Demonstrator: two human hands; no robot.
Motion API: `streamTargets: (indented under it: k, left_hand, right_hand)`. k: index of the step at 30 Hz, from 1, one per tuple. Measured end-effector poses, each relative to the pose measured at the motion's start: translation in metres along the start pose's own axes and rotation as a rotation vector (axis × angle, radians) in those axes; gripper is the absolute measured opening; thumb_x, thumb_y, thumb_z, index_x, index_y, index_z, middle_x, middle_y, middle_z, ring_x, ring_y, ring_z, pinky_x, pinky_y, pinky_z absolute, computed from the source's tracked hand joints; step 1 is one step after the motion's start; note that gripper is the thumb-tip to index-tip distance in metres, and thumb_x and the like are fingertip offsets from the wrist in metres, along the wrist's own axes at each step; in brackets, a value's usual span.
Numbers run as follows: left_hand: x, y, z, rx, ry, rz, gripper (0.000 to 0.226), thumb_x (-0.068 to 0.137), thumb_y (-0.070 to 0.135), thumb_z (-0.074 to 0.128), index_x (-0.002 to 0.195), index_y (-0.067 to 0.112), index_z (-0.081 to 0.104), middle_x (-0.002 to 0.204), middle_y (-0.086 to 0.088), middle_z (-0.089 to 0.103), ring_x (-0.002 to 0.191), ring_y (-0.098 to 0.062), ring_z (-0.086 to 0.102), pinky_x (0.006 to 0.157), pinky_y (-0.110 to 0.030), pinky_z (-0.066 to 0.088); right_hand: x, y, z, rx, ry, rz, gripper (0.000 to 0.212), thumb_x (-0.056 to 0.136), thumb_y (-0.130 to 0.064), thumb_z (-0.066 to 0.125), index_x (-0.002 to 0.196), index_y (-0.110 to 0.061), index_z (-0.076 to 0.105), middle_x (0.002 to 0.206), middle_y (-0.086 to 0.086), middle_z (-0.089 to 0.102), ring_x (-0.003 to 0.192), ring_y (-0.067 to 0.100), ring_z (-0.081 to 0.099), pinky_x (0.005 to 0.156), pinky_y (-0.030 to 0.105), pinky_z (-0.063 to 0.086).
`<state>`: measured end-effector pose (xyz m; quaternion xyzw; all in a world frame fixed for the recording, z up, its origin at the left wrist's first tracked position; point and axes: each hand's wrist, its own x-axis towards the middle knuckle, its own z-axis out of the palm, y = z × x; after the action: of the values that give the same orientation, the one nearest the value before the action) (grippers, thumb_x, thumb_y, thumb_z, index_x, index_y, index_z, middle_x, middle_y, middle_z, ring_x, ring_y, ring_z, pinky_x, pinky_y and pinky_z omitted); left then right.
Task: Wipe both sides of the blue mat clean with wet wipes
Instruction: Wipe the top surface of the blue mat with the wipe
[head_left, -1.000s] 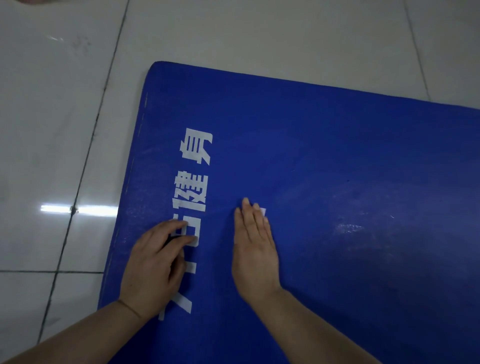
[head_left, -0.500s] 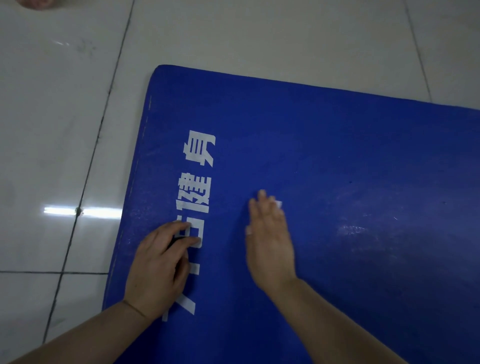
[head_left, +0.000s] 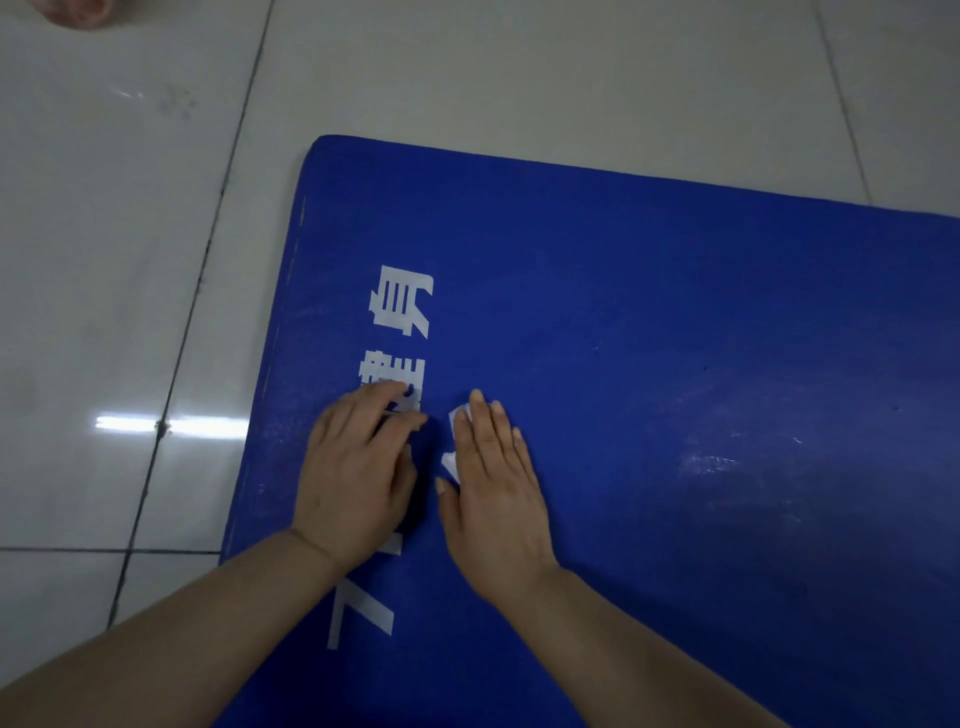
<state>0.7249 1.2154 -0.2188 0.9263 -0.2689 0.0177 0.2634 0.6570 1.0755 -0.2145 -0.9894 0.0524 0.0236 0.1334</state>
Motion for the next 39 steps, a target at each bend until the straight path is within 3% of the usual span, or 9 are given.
streamTargets:
  k: [5, 10, 13, 16, 19, 23, 29, 35, 39]
  left_hand:
    - [0.0, -0.004, 0.008, 0.049, -0.062, 0.021, 0.039, 0.083, 0.016, 0.039, 0.114, 0.009, 0.062, 0.127, -0.012, 0.054, 0.118, -0.027, 0.05, 0.11, -0.05, 0.031]
    - [0.003, -0.002, 0.006, 0.032, -0.059, 0.019, 0.037, 0.084, 0.017, 0.039, 0.113, 0.011, 0.061, 0.127, -0.01, 0.055, 0.117, -0.027, 0.05, 0.109, -0.048, 0.031]
    - [0.002, -0.003, 0.006, 0.038, -0.064, 0.026, 0.038, 0.083, 0.016, 0.04, 0.113, 0.011, 0.062, 0.127, -0.011, 0.055, 0.118, -0.027, 0.05, 0.109, -0.049, 0.031]
    - [0.003, -0.004, 0.005, 0.037, -0.08, 0.026, 0.038, 0.082, 0.016, 0.04, 0.114, 0.012, 0.062, 0.128, -0.011, 0.055, 0.12, -0.026, 0.049, 0.109, -0.049, 0.031]
    - [0.003, -0.004, 0.004, 0.04, -0.087, 0.028, 0.039, 0.082, 0.016, 0.04, 0.113, 0.011, 0.063, 0.128, -0.011, 0.055, 0.121, -0.026, 0.049, 0.109, -0.049, 0.03]
    - [0.003, -0.003, 0.004, 0.046, -0.085, 0.022, 0.039, 0.083, 0.017, 0.039, 0.114, 0.011, 0.063, 0.128, -0.01, 0.055, 0.12, -0.026, 0.049, 0.11, -0.047, 0.029]
    - [0.002, -0.002, 0.004, 0.04, -0.069, 0.033, 0.039, 0.083, 0.017, 0.039, 0.115, 0.012, 0.061, 0.128, -0.01, 0.054, 0.12, -0.024, 0.048, 0.11, -0.046, 0.029]
    - [0.002, -0.003, 0.006, 0.049, -0.059, 0.038, 0.038, 0.083, 0.016, 0.039, 0.114, 0.01, 0.061, 0.128, -0.012, 0.055, 0.12, -0.026, 0.048, 0.109, -0.048, 0.029]
    - [0.002, -0.004, 0.006, 0.053, -0.062, 0.037, 0.038, 0.084, 0.016, 0.04, 0.115, 0.011, 0.062, 0.128, -0.012, 0.055, 0.122, -0.025, 0.047, 0.111, -0.047, 0.028]
  right_hand:
    - [0.012, 0.035, 0.0, -0.095, -0.011, 0.04, 0.075, 0.072, -0.001, 0.072, 0.14, -0.002, 0.04, 0.147, 0.016, 0.039, 0.135, 0.03, 0.039, 0.11, 0.044, 0.028]
    - [0.039, 0.088, -0.022, -0.07, 0.052, 0.385, 0.05, 0.102, -0.01, 0.029, 0.15, -0.003, 0.018, 0.159, 0.011, 0.007, 0.147, 0.024, 0.007, 0.12, 0.034, 0.004]
    - [0.053, 0.061, -0.014, -0.063, 0.102, 0.291, 0.048, 0.103, -0.019, 0.023, 0.149, -0.003, 0.021, 0.158, 0.014, 0.012, 0.146, 0.027, 0.013, 0.117, 0.036, 0.006]
    - [0.058, 0.019, 0.001, -0.024, 0.088, 0.093, 0.051, 0.094, -0.014, 0.052, 0.142, -0.002, 0.039, 0.151, 0.017, 0.033, 0.139, 0.032, 0.033, 0.112, 0.041, 0.022]
    - [0.057, 0.007, 0.001, 0.014, 0.046, 0.028, 0.066, 0.08, -0.006, 0.068, 0.141, -0.002, 0.042, 0.15, 0.016, 0.034, 0.139, 0.03, 0.032, 0.112, 0.043, 0.021]
    - [0.053, 0.043, -0.012, -0.038, 0.013, 0.133, 0.063, 0.093, -0.001, 0.048, 0.15, -0.007, 0.02, 0.159, 0.009, 0.008, 0.146, 0.023, 0.006, 0.115, 0.034, -0.003]
    - [0.046, 0.091, -0.03, 0.017, 0.105, 0.44, 0.049, 0.103, -0.016, 0.02, 0.15, -0.006, 0.017, 0.16, 0.008, 0.004, 0.147, 0.021, 0.002, 0.118, 0.029, -0.004]
    - [0.061, 0.027, -0.003, 0.006, 0.081, 0.173, 0.059, 0.084, -0.005, 0.066, 0.138, 0.002, 0.043, 0.149, 0.019, 0.036, 0.136, 0.033, 0.037, 0.111, 0.043, 0.021]
    - [0.066, 0.015, -0.001, 0.001, 0.024, 0.048, 0.067, 0.084, -0.007, 0.065, 0.143, -0.002, 0.036, 0.154, 0.015, 0.027, 0.142, 0.028, 0.027, 0.113, 0.04, 0.011]
